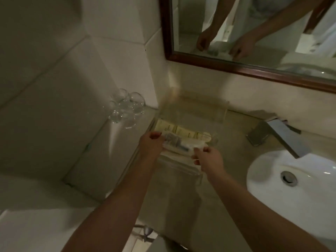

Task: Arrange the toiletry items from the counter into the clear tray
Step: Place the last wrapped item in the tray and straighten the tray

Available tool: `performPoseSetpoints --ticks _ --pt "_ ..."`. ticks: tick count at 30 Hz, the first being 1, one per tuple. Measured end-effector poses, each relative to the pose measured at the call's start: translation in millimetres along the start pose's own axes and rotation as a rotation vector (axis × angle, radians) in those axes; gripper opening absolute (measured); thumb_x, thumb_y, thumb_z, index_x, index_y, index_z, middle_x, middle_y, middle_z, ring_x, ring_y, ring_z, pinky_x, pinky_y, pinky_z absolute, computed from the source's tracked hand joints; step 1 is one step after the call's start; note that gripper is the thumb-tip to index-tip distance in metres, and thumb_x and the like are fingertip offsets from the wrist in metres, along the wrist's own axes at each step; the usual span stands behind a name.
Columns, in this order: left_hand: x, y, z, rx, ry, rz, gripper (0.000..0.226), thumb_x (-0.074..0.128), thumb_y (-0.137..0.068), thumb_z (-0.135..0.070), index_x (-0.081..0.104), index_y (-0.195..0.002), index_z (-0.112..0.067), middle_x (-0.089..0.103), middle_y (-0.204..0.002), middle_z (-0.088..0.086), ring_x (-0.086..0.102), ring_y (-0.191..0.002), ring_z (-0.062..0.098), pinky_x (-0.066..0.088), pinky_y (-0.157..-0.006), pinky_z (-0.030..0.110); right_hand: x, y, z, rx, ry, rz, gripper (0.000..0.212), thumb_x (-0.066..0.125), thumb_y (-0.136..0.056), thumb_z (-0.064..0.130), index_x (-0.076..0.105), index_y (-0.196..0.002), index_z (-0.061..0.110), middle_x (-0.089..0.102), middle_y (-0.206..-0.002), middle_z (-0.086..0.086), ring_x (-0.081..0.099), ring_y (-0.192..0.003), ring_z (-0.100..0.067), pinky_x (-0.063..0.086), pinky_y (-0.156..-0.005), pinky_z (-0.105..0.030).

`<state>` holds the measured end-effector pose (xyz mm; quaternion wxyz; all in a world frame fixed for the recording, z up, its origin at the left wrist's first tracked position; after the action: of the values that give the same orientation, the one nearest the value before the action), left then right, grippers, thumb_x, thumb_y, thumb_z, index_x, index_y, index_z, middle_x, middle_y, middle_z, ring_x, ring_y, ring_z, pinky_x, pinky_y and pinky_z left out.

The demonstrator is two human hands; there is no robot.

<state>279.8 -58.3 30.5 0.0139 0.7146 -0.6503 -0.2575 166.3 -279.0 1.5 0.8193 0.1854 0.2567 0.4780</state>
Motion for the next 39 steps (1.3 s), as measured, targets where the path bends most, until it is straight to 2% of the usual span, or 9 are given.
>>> performPoseSetpoints --ticks 3,7,9,15,20,24,27,33,39 --pt "3 -28 -10 0.062 -0.126 -0.007 0.015 0.07 -0.082 -0.013 0.065 -0.095 -0.008 0.065 -0.088 0.003 0.059 -0.064 0.008 0.042 -0.041 0.011 10 -16 3 0.024 0.028 -0.076 0.013 0.061 -0.09 0.021 0.066 -0.082 0.012 0.068 -0.065 -0.001 0.059 -0.051 -0.01 0.042 -0.046 -0.023" --pt "12 -51 -10 0.084 -0.35 -0.028 0.01 0.069 -0.079 -0.027 0.06 -0.084 -0.026 0.068 -0.092 -0.002 0.063 -0.086 0.019 0.05 -0.082 0.036 14 -31 2 0.093 0.05 -0.14 0.017 0.063 -0.083 0.022 0.068 -0.072 0.009 0.07 -0.062 -0.002 0.061 -0.053 -0.016 0.045 -0.05 -0.027" --pt "16 -61 -11 0.085 -0.414 -0.048 0.011 0.067 -0.079 -0.026 0.057 -0.079 -0.03 0.069 -0.093 -0.003 0.064 -0.089 0.022 0.048 -0.09 0.042 14 -40 4 0.105 0.066 -0.167 0.021 0.062 -0.082 0.022 0.07 -0.067 0.009 0.07 -0.061 -0.002 0.06 -0.051 -0.017 0.046 -0.05 -0.028" --pt "22 -79 -5 0.065 -0.418 -0.116 0.018 0.068 -0.074 -0.031 0.051 -0.068 -0.029 0.066 -0.08 -0.005 0.062 -0.081 0.024 0.045 -0.086 0.042 12 -57 10 0.097 0.063 -0.26 0.024 0.064 -0.085 0.024 0.068 -0.063 0.014 0.07 -0.062 -0.003 0.069 -0.065 -0.023 0.056 -0.067 -0.04" --pt "25 -84 -11 0.1 -0.49 -0.182 0.009 0.064 -0.076 -0.025 0.056 -0.074 -0.029 0.063 -0.084 0.0 0.054 -0.085 0.025 0.031 -0.08 0.037 14 -60 3 0.155 -0.008 -0.287 0.01 0.064 -0.086 0.014 0.071 -0.079 0.012 0.066 -0.062 0.0 0.062 -0.055 -0.01 0.049 -0.058 -0.027" --pt "26 -84 -16 0.144 -0.553 -0.178 0.008 0.064 -0.077 -0.024 0.057 -0.076 -0.027 0.051 -0.077 -0.004 0.049 -0.087 0.026 0.029 -0.079 0.037 14 -63 5 0.145 0.044 -0.308 0.013 0.067 -0.082 0.02 0.073 -0.074 0.012 0.068 -0.062 -0.003 0.067 -0.062 -0.02 0.054 -0.063 -0.035" --pt "23 -85 -25 0.204 -0.625 -0.16 0.005 0.063 -0.075 -0.023 0.062 -0.078 -0.027 0.063 -0.086 -0.005 0.05 -0.097 0.024 0.028 -0.078 0.038 11 -64 5 0.133 0.069 -0.321 0.018 0.069 -0.081 0.027 0.067 -0.066 0.017 0.068 -0.065 -0.003 0.067 -0.065 -0.023 0.055 -0.064 -0.036" --pt "-3 -75 -13 0.244 -0.551 -0.137 0.023 0.07 -0.074 -0.03 0.063 -0.094 -0.022 0.063 -0.104 0.002 0.052 -0.104 0.028 0.036 -0.085 0.041 0 -59 -4 0.147 0.056 -0.355 0.02 0.07 -0.08 0.031 0.069 -0.079 0.011 0.071 -0.075 -0.007 0.069 -0.072 -0.025 0.054 -0.064 -0.034" --pt "-29 -59 16 0.193 -0.376 -0.116 0.025 0.055 -0.076 -0.028 0.063 -0.096 -0.016 0.066 -0.095 0.007 0.06 -0.092 0.028 0.052 -0.082 0.045 -12 -38 16 0.002 0.01 -0.371 0.018 0.066 -0.082 0.032 0.063 -0.078 0.015 0.069 -0.077 -0.005 0.065 -0.073 -0.021 0.051 -0.065 -0.034"
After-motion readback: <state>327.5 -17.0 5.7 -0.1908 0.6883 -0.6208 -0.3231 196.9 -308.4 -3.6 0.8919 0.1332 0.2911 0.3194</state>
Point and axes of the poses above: each hand's wrist, its own y-axis away from the middle knuckle, its own x-axis out of the palm, z = x × y, the point moved 10 cm from there along -y, towards the middle knuckle
